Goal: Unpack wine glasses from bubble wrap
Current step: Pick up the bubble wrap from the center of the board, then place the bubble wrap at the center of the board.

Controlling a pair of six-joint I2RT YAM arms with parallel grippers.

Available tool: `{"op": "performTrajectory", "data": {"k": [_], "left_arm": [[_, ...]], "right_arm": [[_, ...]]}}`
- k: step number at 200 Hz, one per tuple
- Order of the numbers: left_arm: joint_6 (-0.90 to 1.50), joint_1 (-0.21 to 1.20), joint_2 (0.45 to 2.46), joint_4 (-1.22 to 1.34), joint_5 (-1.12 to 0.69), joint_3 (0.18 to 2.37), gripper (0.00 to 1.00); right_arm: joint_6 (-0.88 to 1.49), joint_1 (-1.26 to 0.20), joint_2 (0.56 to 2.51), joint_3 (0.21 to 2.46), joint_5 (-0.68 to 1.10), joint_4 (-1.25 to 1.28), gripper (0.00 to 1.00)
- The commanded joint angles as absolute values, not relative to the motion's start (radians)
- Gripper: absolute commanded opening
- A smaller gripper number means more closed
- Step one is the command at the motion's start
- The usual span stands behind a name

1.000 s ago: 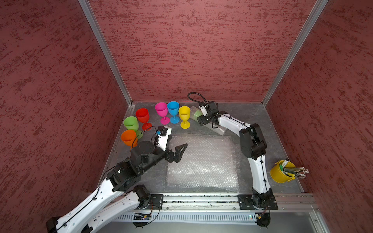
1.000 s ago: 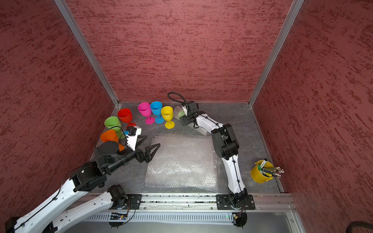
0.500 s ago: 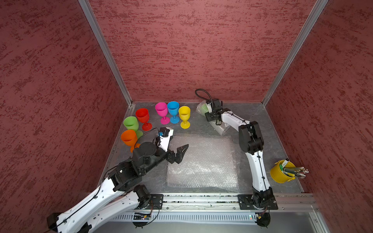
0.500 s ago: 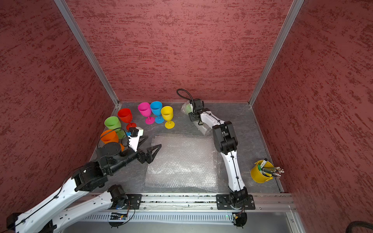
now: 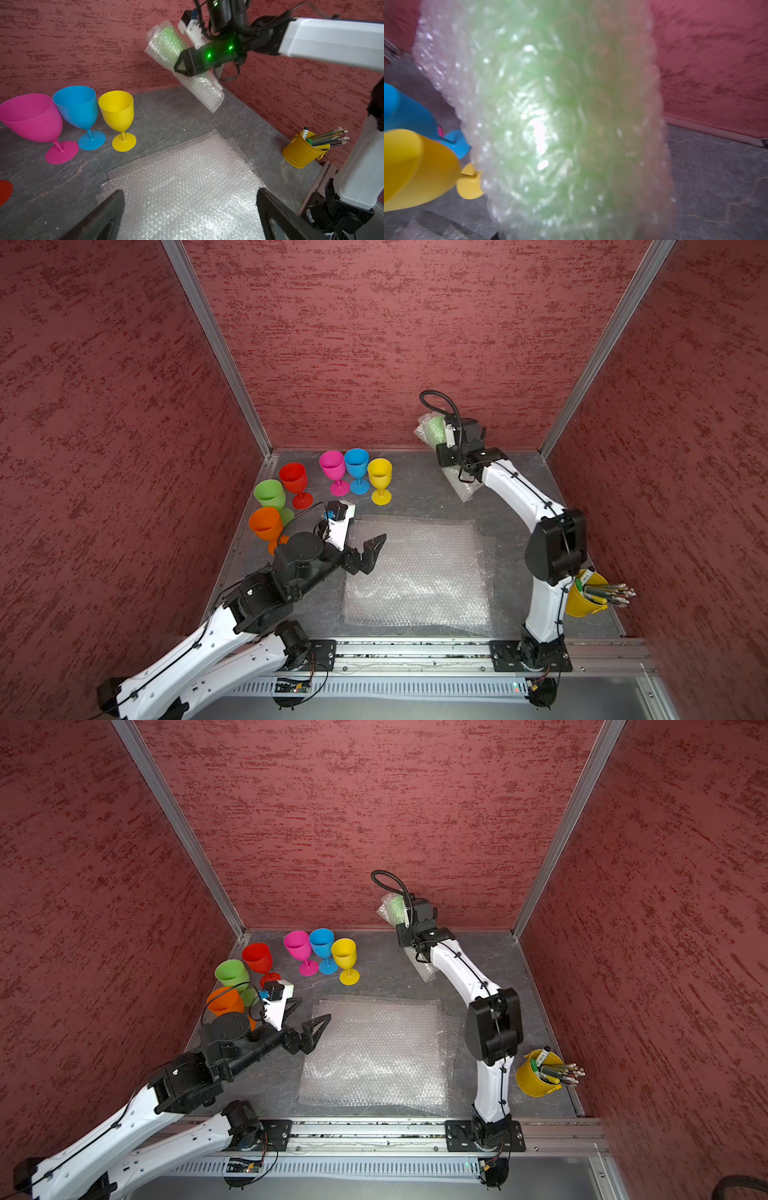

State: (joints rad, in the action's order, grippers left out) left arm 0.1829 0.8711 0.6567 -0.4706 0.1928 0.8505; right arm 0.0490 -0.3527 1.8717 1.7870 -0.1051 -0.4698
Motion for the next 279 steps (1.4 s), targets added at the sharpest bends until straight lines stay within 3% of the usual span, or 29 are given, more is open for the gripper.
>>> {"op": "performTrajectory", "data": {"k": [1, 43, 102, 190, 236, 255, 279], "left_arm": [[0.164, 0.874, 0.661, -0.46, 0.222, 0.841, 1.0], [0.164, 0.871, 0.665, -0.465, 0.232, 0.843, 1.0], [0.172, 0.848, 0.676, -0.463, 0.206, 0.845, 1.0], [0.172, 0.847, 0.672, -0.467, 0.213, 0.842, 1.0], [0.173, 0.845, 0.686, -0.466, 0.207, 0.845, 1.0], [0.174, 0.845, 0.693, -0.468, 0.207, 0.845, 1.0], [0.175, 0.845, 0.7, -0.472, 0.208, 0.847, 1.0]], "right_arm": [[0.185, -0.357, 1.736, 1.71, -0.068, -0.531, 0.56], [0.533, -0.378, 1.417, 1.393, 0.12, -0.53, 0.58], [0.788, -0.501, 1.135, 1.036, 0.048, -0.605, 0.61], [0.972, -0.645, 1.173, 0.878, -0.172, -0.741, 0.64], [0.974, -0.665, 1.225, 0.812, -0.216, -0.69, 0.75], [0.969, -0.665, 1.256, 0.808, -0.156, -0.613, 0.83], [0.977, -0.674, 1.247, 0.804, 0.027, -0.468, 0.85]]}}
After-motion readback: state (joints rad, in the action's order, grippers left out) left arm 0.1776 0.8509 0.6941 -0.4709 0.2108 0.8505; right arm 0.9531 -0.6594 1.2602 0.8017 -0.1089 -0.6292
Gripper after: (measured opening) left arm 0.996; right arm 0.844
